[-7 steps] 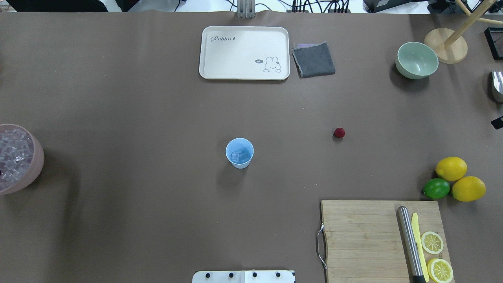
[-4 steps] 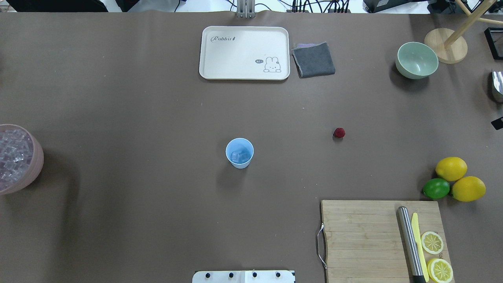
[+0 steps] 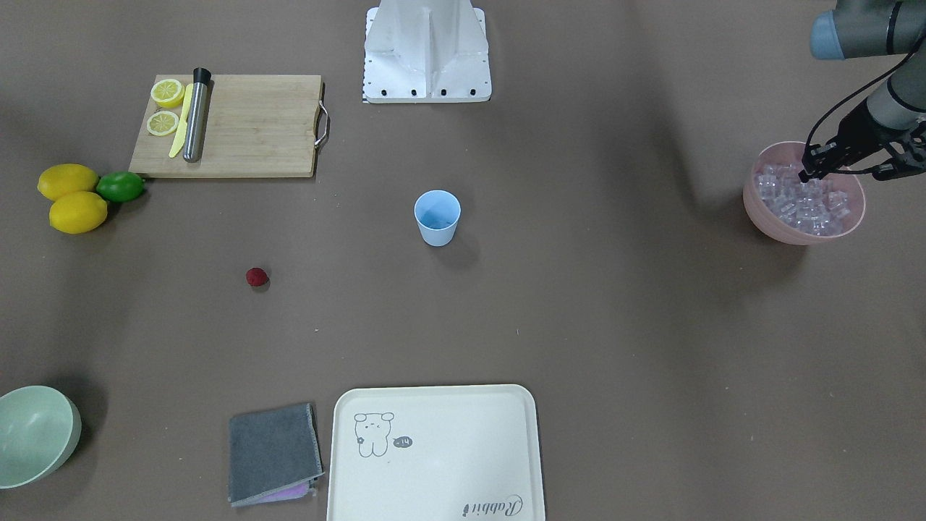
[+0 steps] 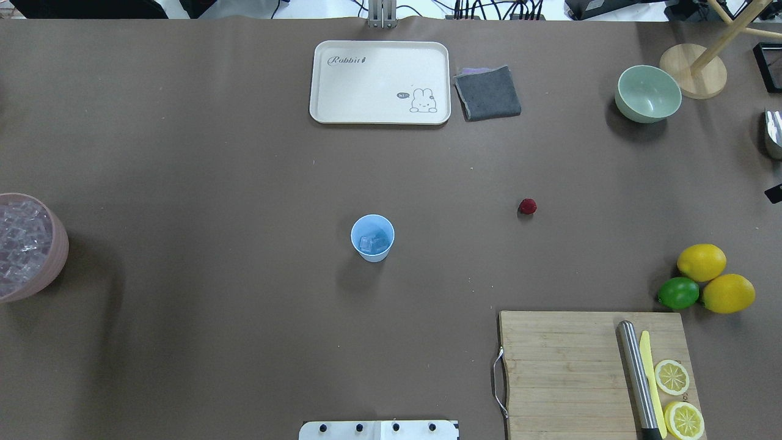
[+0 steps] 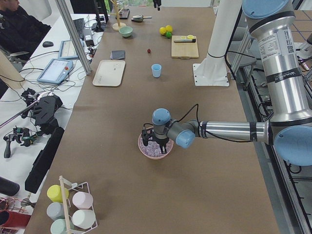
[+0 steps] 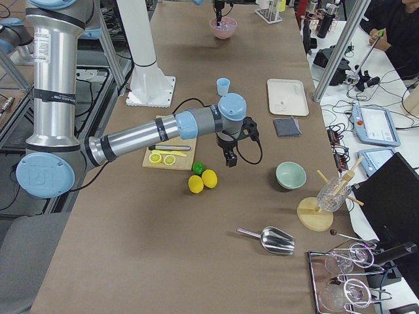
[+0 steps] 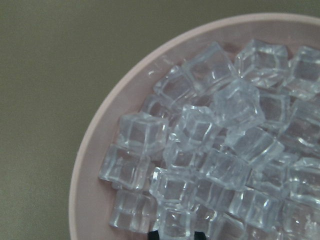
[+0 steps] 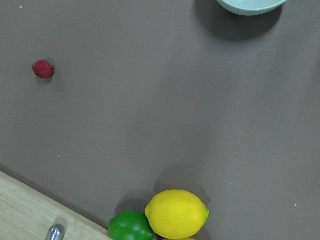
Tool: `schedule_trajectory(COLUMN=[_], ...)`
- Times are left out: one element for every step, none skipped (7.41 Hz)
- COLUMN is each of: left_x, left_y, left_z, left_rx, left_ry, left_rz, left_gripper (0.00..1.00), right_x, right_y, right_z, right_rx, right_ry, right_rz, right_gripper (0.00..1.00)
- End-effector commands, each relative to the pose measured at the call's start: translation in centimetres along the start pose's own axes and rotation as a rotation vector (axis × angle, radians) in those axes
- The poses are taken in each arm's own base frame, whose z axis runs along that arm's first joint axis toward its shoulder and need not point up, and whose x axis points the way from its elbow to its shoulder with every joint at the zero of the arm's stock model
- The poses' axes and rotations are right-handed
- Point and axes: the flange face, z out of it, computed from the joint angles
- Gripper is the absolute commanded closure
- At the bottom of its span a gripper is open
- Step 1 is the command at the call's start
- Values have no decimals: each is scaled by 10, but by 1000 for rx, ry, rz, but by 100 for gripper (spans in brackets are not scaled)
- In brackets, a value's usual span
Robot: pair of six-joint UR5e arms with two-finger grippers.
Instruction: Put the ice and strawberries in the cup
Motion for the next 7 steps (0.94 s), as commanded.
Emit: schedule_trajectory(left_x=[7, -1, -6, 1, 13, 46, 85], left_y=[7, 14, 10, 7, 1, -20, -42], left_z=[-15, -29, -42, -48, -51, -60, -72], left_rx=[10, 26, 56, 69, 78, 101, 129], left_ry=[21, 23, 29, 38, 49, 72, 102], left_rz=[31, 78, 88, 96, 113, 141, 180], left_gripper=[100, 100, 100, 100, 100, 100, 100], right_x=[1, 1, 1, 1, 1, 1, 1], right_y=[2, 2, 3, 3, 3, 3, 3], right_z=[1, 1, 1, 1, 0, 0, 1], right_rx=[-3, -3, -3, -2, -2, -2, -3], right_ry=[0, 0, 0, 0, 0, 0, 0], right_rz=[2, 4, 4, 2, 2, 2, 4], right_gripper=[0, 0, 0, 0, 0, 0, 0])
